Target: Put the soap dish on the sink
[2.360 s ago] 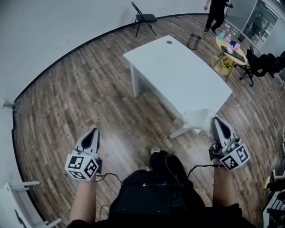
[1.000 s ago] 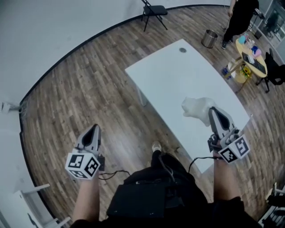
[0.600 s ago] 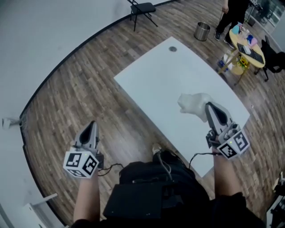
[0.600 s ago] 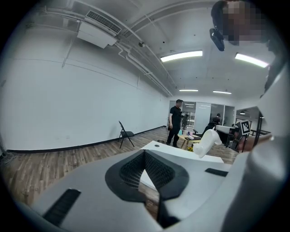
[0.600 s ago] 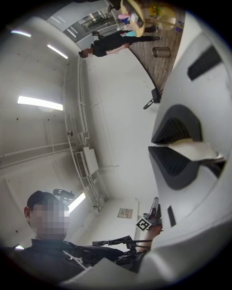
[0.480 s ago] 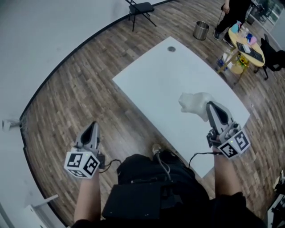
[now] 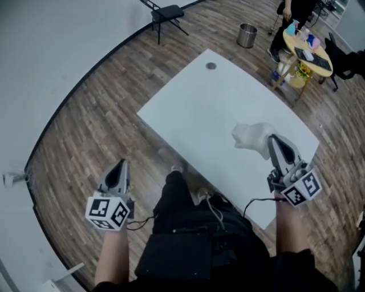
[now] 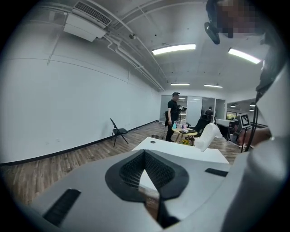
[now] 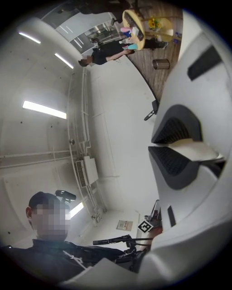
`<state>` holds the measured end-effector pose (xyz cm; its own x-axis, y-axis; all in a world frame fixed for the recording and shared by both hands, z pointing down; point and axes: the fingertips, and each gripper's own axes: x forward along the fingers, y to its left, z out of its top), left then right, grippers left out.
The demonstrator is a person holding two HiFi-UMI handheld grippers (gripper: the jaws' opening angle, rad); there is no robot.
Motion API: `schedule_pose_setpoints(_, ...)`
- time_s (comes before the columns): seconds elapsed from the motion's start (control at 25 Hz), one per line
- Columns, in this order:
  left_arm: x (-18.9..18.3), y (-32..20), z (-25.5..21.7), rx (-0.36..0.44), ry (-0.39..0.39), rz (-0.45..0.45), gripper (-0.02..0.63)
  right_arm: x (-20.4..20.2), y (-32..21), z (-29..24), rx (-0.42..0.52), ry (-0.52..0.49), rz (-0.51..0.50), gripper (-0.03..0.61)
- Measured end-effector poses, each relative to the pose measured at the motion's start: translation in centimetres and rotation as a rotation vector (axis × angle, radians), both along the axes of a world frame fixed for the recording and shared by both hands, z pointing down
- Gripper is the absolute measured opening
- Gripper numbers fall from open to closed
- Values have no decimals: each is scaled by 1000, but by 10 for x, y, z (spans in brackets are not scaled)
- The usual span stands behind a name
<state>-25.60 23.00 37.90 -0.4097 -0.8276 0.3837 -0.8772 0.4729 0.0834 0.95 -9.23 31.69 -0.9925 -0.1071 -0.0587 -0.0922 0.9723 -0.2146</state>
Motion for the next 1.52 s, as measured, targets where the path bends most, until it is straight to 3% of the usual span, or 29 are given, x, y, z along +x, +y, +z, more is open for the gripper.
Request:
schedule_pose_setpoints(0.44, -68, -124, 21, 5, 70, 253, -11, -19, -33, 3, -14, 40, 205, 28)
schedule_pose_setpoints(0.8, -70, -250, 10, 39, 64, 537, -11, 3, -47, -2, -10, 69, 415, 28)
schedule_pose_setpoints(1.2, -62, -325, -1, 60, 72, 756, -11, 43, -47, -20, 2, 67, 675, 28)
schedule_pose_setpoints(1.52, -64, -351, -2, 66, 69, 913, -11, 49, -28, -26, 17, 80, 842, 28)
